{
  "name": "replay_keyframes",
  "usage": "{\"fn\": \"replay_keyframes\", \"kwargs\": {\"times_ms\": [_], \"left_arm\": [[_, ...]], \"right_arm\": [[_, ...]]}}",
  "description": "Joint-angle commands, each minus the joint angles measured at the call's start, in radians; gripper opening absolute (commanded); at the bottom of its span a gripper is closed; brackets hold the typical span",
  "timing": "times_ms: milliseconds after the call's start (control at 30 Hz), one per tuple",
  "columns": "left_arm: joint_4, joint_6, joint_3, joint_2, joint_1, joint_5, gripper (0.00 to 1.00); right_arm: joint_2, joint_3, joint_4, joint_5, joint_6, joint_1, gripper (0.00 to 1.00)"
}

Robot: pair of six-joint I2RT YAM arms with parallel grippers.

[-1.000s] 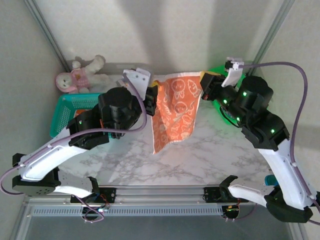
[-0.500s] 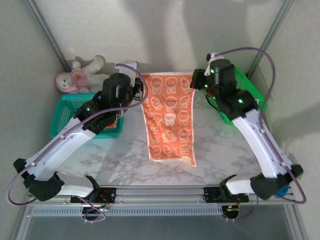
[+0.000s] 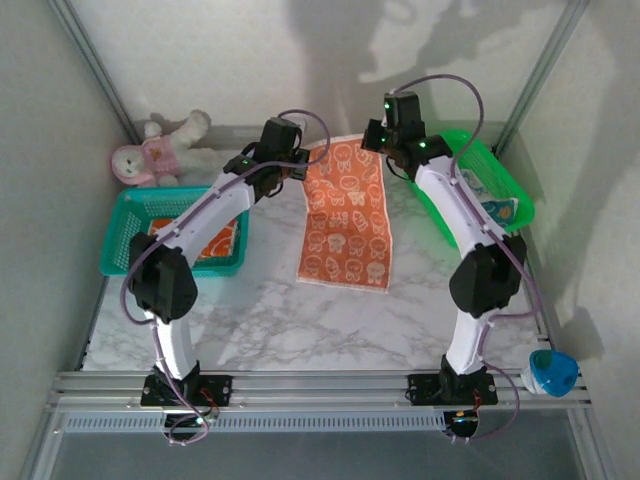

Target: Fold and stack the towels

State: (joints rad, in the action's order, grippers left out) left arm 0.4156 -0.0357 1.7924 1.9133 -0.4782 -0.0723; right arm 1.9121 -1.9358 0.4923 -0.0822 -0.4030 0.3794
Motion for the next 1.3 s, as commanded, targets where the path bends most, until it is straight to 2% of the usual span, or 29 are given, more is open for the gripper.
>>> {"fn": "replay_keyframes", "kwargs": {"times_ms": [0,267,467,667,800,1000,1267], "left_arm": [[-0.011,0.016,0.054,0.030,0.021,0.048,0.00],[-0.039,-0.018,0.036,0.073,0.022,0.065,0.00],[-0.040,0.023,0.107,0.113,0.023,0.044,0.01],[0.002,0.124,0.267,0.203,0.033,-0.014,0.02],[0.007,0.119,0.317,0.234,0.052,0.010,0.03],[0.007,0.107,0.271,0.241,0.050,0.031,0.02],[-0.004,0.057,0.166,0.197,0.040,0.057,0.01]], "right_arm": [[0.057,-0.056,-0.034,0.050,0.028,-0.027,0.00],[0.074,0.051,-0.081,0.069,0.037,-0.075,0.00],[0.048,0.142,-0.127,0.112,0.029,-0.124,0.00],[0.087,0.093,-0.117,0.140,0.023,-0.151,0.00],[0.136,0.002,-0.092,0.145,0.033,-0.153,0.00],[0.205,-0.118,-0.036,0.174,0.039,-0.152,0.00],[0.130,-0.017,-0.062,0.160,0.063,-0.154,0.00]]}}
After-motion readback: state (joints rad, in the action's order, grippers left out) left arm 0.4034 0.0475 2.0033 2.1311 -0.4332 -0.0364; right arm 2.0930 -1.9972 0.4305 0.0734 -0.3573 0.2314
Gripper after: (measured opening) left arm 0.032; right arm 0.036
